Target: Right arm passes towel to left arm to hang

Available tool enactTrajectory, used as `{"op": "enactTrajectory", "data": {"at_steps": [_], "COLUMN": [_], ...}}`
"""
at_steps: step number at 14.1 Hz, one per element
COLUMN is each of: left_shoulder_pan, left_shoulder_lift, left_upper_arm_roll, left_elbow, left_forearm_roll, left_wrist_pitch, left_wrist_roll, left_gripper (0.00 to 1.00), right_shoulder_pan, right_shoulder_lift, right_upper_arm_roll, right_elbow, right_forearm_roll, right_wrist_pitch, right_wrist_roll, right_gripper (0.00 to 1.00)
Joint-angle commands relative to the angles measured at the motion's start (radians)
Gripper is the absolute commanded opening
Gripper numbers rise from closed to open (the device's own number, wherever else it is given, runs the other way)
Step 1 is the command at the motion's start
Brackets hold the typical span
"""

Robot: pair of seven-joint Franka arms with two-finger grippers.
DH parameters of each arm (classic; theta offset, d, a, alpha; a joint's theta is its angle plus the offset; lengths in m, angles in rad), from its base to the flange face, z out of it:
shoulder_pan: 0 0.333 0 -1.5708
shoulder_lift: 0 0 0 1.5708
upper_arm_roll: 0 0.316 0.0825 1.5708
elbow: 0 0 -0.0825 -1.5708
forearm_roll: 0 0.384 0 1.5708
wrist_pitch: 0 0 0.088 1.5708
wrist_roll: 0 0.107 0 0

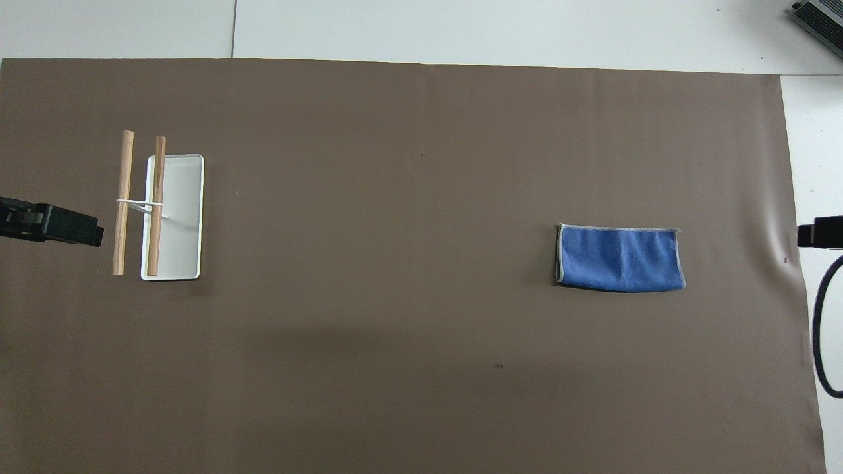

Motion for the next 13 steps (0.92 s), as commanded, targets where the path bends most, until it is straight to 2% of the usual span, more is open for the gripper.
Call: {"op": "enactTrajectory", "data": {"at_steps": [1, 5, 7, 8, 9, 11, 13], "left_shoulder_pan": [-0.007, -0.01, -0.007, 0.004, 0.005, 0.005, 0.005], "left_shoulder_lift": [-0.005, -0.011, -0.014, -0.014, -0.016, -0.017, -0.017], "left_upper_arm_roll": [-0.003, -0.007, -0.007, -0.005, -0.005, -0.003, -0.003], "left_elbow": [0.0, -0.01, -0.016, -0.016, -0.021, -0.024, -0.024], "left_forearm_roll": [-0.002, -0.002, -0.001, -0.001, -0.001, -0.001, -0.001], "left_wrist_pitch": [0.008, 0.01, 0.005, -0.005, -0.007, -0.005, -0.005], "left_wrist_roll": [-0.009, -0.011, -0.008, -0.006, -0.004, -0.006, -0.006], "left_gripper": [1.0, 1.0, 1.0, 1.0, 1.0, 1.0, 1.0], "right_shoulder_pan": [-0.001, 0.0, -0.004, -0.009, -0.015, -0.015, -0.012], "right_shoulder_lift": [-0.008, -0.011, -0.008, 0.001, 0.019, 0.134, 0.147], "right_upper_arm_roll": [0.001, 0.005, 0.005, 0.004, -0.001, -0.001, -0.001], "right_elbow": [-0.004, -0.004, -0.021, -0.016, -0.001, 0.161, 0.171], "right_forearm_roll": [0.018, 0.018, 0.026, 0.026, 0.026, 0.005, 0.003], "right_wrist_pitch": [-0.018, -0.04, 0.057, 0.054, 0.028, -0.117, -0.089], "right_wrist_roll": [0.017, 0.017, 0.025, 0.031, 0.032, 0.035, 0.04], "right_gripper": [1.0, 1.0, 1.0, 1.0, 1.0, 1.0, 1.0]}}
